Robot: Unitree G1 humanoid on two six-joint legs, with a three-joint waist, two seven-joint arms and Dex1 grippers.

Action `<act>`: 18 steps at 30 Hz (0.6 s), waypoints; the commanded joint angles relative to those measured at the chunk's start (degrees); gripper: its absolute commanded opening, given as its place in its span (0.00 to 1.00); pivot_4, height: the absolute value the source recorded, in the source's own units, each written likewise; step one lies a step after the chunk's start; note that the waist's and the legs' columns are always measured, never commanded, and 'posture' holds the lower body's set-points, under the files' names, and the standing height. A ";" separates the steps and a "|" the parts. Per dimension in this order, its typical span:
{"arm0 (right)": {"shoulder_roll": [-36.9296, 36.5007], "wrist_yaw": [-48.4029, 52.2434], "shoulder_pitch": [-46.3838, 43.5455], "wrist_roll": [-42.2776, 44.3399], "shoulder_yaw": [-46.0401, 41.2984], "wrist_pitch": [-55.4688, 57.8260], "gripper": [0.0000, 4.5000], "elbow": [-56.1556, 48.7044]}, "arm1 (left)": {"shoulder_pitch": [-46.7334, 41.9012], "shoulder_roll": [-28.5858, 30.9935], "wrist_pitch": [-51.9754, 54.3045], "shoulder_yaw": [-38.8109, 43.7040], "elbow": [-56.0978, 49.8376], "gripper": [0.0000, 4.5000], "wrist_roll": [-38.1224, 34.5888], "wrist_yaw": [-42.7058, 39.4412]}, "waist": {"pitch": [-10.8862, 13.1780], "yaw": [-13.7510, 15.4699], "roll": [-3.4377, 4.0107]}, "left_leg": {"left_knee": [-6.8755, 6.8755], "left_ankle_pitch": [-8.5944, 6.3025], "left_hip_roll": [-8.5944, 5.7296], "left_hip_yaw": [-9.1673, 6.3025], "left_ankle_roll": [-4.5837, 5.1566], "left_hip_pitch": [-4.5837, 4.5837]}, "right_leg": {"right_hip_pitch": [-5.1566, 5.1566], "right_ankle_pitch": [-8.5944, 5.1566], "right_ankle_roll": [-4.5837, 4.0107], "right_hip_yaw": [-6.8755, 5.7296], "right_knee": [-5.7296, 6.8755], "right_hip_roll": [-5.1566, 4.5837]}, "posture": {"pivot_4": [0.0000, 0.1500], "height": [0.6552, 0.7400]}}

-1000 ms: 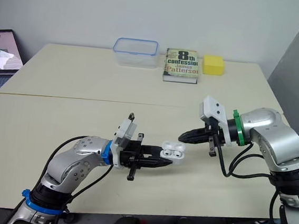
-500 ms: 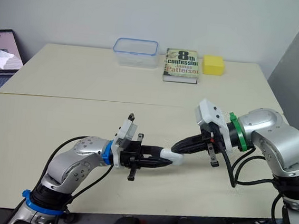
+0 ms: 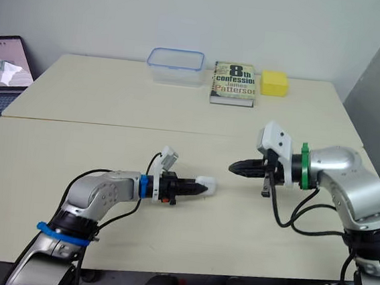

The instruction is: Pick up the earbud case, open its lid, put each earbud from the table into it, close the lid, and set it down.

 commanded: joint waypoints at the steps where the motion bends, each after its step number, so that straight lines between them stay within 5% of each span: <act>1: 0.21 -4.64 1.79 -1.40 -1.48 0.36 0.00 -5.16 | -3.33 -1.18 4.35 3.17 5.96 0.18 0.44 3.25 | 0.00 -0.01 0.00 | 0.00 0.00 0.00 0.00 0.00 -0.01 | 0.00 0.00 0.00 0.00 0.00 0.00 | 1.00 1.00; 6: -0.99 -5.73 5.04 -0.79 -1.83 1.78 0.00 -8.58 | -4.09 1.18 8.27 3.45 9.16 0.18 0.69 1.20 | -0.01 -0.30 0.00 | 0.01 0.01 -0.01 0.02 -0.01 0.19 | 0.10 0.00 0.02 -0.02 0.09 -0.02 | 1.00 1.00; 18: -3.98 -1.71 7.47 -0.23 -3.84 -3.71 0.00 -9.34 | 9.27 15.64 0.40 3.91 -6.79 0.99 4.05 -2.59 | -0.02 -1.48 0.02 | -0.17 0.00 0.24 0.07 -0.01 0.60 | 0.15 -0.01 0.00 0.37 0.16 0.09 | 1.00 1.00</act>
